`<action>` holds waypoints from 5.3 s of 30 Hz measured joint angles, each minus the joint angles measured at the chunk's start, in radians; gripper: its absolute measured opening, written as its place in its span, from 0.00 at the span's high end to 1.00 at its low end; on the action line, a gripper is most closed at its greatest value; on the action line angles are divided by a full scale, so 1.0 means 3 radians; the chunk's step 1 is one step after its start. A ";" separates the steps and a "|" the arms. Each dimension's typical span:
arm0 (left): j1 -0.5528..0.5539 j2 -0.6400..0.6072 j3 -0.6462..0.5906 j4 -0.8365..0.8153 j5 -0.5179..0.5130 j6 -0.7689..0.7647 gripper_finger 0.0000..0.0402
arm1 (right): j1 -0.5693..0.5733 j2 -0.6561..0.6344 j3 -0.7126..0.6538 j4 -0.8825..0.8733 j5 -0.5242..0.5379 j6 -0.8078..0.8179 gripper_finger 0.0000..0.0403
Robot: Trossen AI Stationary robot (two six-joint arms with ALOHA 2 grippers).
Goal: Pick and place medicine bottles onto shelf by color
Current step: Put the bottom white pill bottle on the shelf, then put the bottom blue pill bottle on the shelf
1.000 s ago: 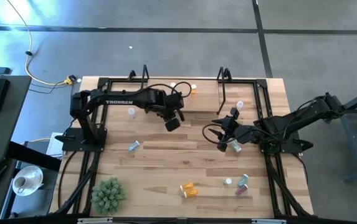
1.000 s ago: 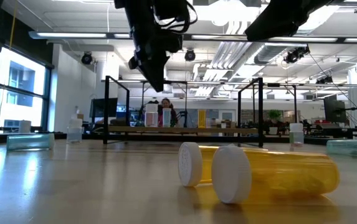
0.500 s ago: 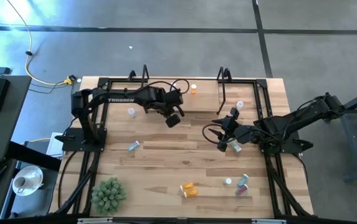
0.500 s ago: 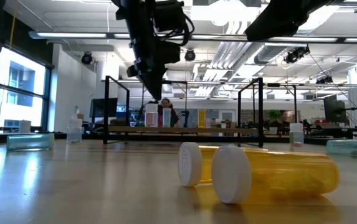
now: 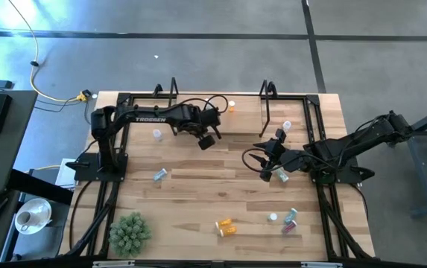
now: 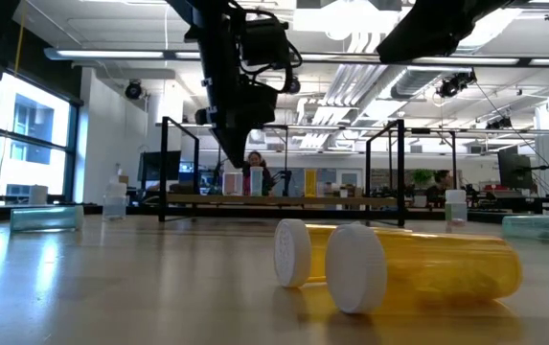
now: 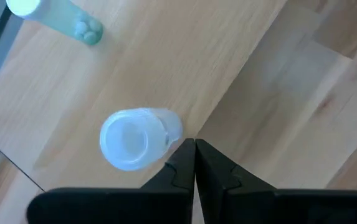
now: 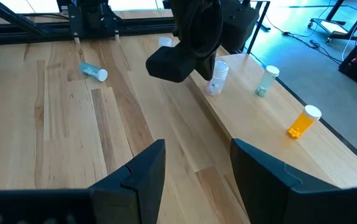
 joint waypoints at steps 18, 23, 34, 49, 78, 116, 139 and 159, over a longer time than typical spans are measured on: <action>0.0326 0.0001 0.0000 -0.0002 -0.0126 0.0022 1.00 | 0.0000 0.0000 0.0000 0.0001 0.0000 0.0000 0.57; 0.0442 0.0001 0.0000 -0.0001 -0.0151 0.0012 1.00 | 0.0000 0.0000 -0.0001 0.0001 0.0000 0.0000 0.57; 0.0647 0.0001 0.0000 0.0078 -0.0166 -0.0004 1.00 | 0.0000 0.0000 0.0000 0.0001 0.0000 0.0000 0.57; 0.0743 0.0000 0.0128 -0.0086 -0.0066 0.0033 1.00 | 0.0000 0.0000 0.0000 0.0000 0.0000 -0.0018 0.57; 0.0685 0.0280 0.0313 -0.0372 -0.0346 -0.0109 1.00 | 0.0000 0.0000 0.0000 0.0001 0.0001 -0.0025 0.57; 0.0534 0.0197 0.1334 -0.0561 -0.0262 0.0137 1.00 | 0.0001 0.0000 0.0000 -0.0031 -0.0160 -0.0045 0.57; -0.0606 -0.0777 -0.0187 0.0594 0.0277 0.0019 1.00 | 0.0390 -0.0144 0.0004 -0.0026 -0.0282 0.0093 0.57; -0.1399 -0.1008 -0.1362 0.2370 0.0635 -0.0144 1.00 | 0.1150 -0.0226 0.0009 -0.0911 -0.0510 0.1495 0.57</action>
